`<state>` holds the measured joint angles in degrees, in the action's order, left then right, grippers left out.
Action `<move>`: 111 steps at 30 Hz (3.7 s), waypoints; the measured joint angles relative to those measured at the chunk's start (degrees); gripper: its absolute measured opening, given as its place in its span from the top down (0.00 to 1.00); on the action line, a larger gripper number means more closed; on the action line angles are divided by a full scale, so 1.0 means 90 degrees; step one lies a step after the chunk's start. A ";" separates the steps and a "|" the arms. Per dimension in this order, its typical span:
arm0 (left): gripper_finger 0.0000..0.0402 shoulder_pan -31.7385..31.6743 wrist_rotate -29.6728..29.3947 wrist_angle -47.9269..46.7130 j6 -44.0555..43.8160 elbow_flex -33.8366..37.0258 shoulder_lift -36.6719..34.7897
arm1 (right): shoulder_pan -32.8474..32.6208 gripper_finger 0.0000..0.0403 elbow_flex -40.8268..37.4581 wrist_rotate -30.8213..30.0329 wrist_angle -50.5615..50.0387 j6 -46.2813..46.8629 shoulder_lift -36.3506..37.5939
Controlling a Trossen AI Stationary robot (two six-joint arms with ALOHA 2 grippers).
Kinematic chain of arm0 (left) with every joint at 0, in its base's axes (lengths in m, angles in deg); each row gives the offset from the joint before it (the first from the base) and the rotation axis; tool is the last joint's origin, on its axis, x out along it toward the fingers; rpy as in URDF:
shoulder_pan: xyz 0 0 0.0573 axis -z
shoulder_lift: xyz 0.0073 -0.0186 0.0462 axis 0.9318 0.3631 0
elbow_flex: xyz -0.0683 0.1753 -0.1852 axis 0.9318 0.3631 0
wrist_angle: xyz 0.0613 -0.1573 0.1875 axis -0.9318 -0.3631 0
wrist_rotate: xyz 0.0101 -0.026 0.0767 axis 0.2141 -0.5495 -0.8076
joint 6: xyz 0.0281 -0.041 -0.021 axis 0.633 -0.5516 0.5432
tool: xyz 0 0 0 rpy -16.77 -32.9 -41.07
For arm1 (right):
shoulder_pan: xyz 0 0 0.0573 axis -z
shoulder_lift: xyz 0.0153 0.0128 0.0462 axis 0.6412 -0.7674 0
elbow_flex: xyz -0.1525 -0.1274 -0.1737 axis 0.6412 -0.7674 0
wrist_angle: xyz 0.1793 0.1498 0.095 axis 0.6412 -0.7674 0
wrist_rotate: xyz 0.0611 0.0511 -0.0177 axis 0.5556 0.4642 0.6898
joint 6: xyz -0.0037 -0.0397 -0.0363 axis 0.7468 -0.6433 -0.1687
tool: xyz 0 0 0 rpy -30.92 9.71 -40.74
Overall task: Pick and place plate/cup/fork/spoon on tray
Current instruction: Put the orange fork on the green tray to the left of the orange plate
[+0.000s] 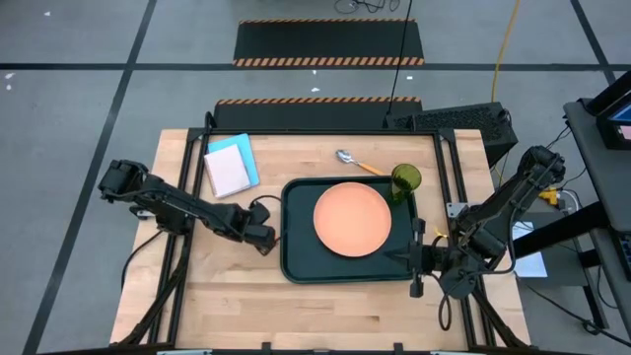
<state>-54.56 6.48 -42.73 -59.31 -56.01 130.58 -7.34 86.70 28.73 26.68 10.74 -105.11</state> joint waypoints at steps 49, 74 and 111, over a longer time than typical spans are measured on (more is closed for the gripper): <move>0.38 -0.0148 -0.0331 -0.0516 -0.5572 0.0005 0.0933 | 0.0865 1.00 -0.1294 -0.0157 0.1059 -0.3789 -0.0001; 0.76 -0.1079 -0.0359 -0.0142 -0.2897 0.0010 0.0933 | 0.0962 1.00 -0.1287 -0.0154 0.1093 -0.3835 -0.0001; 0.97 -0.1411 -0.0520 0.0563 -0.1037 -0.0005 0.0945 | 0.0942 1.00 -0.1287 0.0208 0.1086 -0.3522 -0.0001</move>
<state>-67.26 1.80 -37.67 -68.65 -56.06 139.08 1.14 75.12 30.60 36.45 -20.95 -105.12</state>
